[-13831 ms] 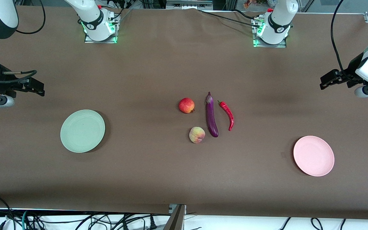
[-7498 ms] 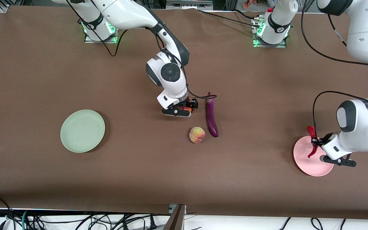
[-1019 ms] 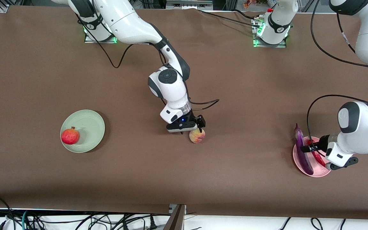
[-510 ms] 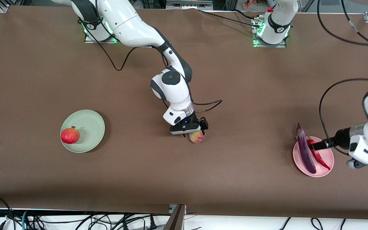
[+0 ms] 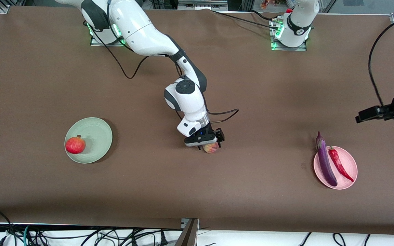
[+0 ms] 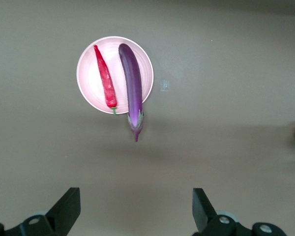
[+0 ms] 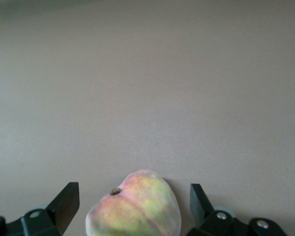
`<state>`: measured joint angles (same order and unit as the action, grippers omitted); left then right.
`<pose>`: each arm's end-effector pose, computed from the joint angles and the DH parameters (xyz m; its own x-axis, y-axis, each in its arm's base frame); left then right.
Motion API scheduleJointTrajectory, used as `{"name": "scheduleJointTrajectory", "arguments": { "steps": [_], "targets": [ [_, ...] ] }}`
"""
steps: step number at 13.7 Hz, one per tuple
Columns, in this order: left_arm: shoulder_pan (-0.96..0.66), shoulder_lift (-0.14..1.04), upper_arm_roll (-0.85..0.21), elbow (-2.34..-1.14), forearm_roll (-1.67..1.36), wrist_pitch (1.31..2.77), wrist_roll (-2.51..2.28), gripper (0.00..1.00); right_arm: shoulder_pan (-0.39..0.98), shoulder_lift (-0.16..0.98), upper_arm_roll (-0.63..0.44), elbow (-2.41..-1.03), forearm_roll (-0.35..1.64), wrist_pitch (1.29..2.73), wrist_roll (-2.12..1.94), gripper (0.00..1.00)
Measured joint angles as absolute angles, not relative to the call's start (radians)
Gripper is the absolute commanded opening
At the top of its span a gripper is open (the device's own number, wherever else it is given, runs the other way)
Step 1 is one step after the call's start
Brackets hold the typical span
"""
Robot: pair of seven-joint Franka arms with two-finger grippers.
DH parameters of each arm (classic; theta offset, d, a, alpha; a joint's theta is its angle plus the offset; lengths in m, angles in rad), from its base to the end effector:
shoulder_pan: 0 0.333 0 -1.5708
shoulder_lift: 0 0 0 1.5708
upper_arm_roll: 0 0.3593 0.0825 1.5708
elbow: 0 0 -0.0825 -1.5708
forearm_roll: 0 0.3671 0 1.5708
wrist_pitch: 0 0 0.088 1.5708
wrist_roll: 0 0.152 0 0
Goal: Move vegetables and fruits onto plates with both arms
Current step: 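Lift the peach with the right gripper while the left gripper withdraws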
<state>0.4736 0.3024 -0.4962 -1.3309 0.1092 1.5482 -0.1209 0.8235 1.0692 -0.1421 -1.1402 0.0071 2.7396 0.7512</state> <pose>0.6243 0.0487 0.5698 0.9922 0.1125 -0.0538 0.1141 -0.9931 0.0268 0.6322 0.5714 0.1989 0.8919 -0.0345 0.4509 0.0937 -0.9613 -0.2589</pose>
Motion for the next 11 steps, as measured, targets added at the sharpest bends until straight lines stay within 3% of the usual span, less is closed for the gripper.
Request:
{"name": "scheduleJointTrajectory", "arguments": {
  "steps": [3,8,11],
  "targets": [
    [0.462,0.274,-0.46,-1.358,0.109,1.58,-0.105,1.0,0.824,1.083,-0.145,-1.138,0.004,2.776,0.751,0.99],
    [0.094,0.083,-0.061,-1.642,0.048,1.715,-0.038,1.0,0.846,1.088,-0.145,-1.137,0.003,2.778,0.751,0.99],
    [-0.008,-0.016,0.04,-1.73,0.03,1.687,0.009,1.0,0.855,1.1,-0.145,-1.137,0.003,2.779,0.751,0.99]
  ]
}}
